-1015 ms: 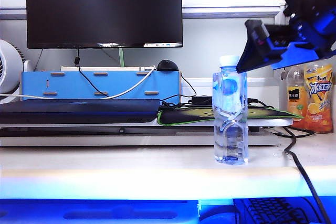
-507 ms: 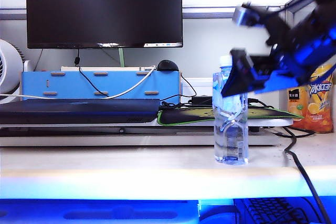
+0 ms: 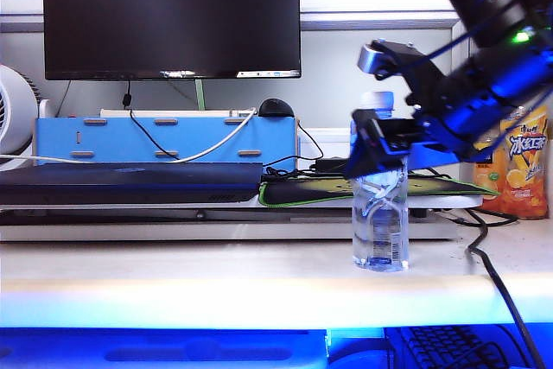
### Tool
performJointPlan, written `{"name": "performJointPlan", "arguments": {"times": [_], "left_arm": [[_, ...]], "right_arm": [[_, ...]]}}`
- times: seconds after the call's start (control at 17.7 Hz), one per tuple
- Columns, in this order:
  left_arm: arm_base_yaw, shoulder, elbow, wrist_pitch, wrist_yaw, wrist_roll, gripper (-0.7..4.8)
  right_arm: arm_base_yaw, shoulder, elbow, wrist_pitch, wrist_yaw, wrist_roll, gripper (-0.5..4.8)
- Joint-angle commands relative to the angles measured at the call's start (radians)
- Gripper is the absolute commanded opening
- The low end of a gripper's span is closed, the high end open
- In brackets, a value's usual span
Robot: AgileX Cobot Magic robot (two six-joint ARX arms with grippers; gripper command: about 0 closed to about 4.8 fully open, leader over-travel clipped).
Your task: Pick up the mineral water bottle and place it on the laptop.
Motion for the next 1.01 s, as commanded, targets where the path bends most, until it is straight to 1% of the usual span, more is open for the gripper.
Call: {"name": "performJointPlan", "arguments": {"times": [0.06,0.28,0.34,0.51,0.56,0.62,0.68,0.85,0.9,1.01], "left_arm": [[0.0,-0.002,0.0,-0.006,0.006,0.002,-0.02],[0.0,-0.003,0.0,-0.006,0.006,0.002,-0.02],[0.0,-0.002,0.0,-0.006,0.006,0.002,-0.02],[0.0,-0.002,0.0,-0.006,0.006,0.001,-0.02],[0.0,-0.003,0.0,-0.006,0.006,0.002,-0.02],[0.0,-0.003,0.0,-0.006,0.006,0.001,-0.02],[0.0,-0.002,0.0,-0.006,0.006,0.002,-0.02],[0.0,-0.002,0.0,-0.006,0.006,0.001,-0.02],[0.0,-0.002,0.0,-0.006,0.006,0.001,-0.02],[0.0,-0.002,0.0,-0.006,0.006,0.002,-0.02]], "right_arm": [[0.001,0.033,0.046,0.02,-0.005,-0.002,4.79],[0.001,0.072,0.078,-0.012,-0.005,0.002,4.79],[0.001,0.073,0.078,-0.041,-0.005,0.002,4.79],[0.002,0.072,0.078,-0.045,-0.006,0.002,4.79],[0.002,0.072,0.078,-0.045,-0.006,0.002,2.17],[0.002,0.071,0.078,-0.043,-0.006,0.002,0.19],[0.002,0.07,0.078,-0.038,-0.007,0.002,-0.01],[0.002,0.013,0.097,-0.031,-0.017,0.005,-0.01],[0.002,-0.023,0.134,-0.048,-0.02,0.005,-0.01],[0.017,-0.08,0.262,-0.078,-0.036,0.011,-0.01]]}}
